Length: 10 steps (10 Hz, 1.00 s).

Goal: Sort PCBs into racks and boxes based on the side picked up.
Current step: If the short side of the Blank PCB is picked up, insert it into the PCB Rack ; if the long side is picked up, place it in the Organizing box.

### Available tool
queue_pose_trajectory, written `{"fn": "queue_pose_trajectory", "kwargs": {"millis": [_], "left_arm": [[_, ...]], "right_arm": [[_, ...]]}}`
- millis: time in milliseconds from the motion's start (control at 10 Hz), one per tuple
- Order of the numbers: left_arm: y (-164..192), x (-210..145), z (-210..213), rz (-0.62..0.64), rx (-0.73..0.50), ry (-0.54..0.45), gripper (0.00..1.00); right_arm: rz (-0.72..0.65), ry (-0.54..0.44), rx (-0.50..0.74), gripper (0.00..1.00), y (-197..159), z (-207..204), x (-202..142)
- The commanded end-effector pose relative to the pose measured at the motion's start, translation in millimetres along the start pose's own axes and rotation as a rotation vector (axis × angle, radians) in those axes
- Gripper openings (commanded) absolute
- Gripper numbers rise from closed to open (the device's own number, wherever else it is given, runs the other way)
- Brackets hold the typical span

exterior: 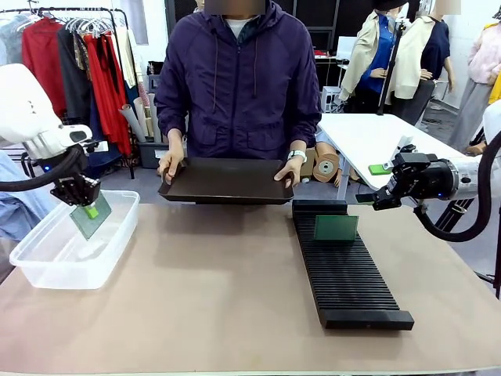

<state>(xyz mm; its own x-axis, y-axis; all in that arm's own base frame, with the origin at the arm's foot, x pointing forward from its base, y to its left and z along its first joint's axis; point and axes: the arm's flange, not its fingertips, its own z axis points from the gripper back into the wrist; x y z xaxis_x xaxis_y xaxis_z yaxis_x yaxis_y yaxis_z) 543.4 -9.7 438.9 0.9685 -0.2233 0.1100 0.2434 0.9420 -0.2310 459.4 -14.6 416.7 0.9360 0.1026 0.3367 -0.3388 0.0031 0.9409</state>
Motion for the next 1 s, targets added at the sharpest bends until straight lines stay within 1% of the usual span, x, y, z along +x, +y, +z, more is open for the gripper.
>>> {"fn": "queue_pose_trajectory", "kwargs": {"millis": [0,500,900], "left_arm": [[0,-1,-11,0.025,0.010,-0.018,0.00],[7,-2,-37,0.034,0.000,-0.024,0.00],[13,-3,-48,0.044,-0.025,-0.045,0.00]], "right_arm": [[0.005,0.004,-0.012,1.00,2,-2,2],[0.005,0.004,-0.012,1.00,2,-2,2],[0.005,0.004,-0.012,1.00,2,-2,2]]}}
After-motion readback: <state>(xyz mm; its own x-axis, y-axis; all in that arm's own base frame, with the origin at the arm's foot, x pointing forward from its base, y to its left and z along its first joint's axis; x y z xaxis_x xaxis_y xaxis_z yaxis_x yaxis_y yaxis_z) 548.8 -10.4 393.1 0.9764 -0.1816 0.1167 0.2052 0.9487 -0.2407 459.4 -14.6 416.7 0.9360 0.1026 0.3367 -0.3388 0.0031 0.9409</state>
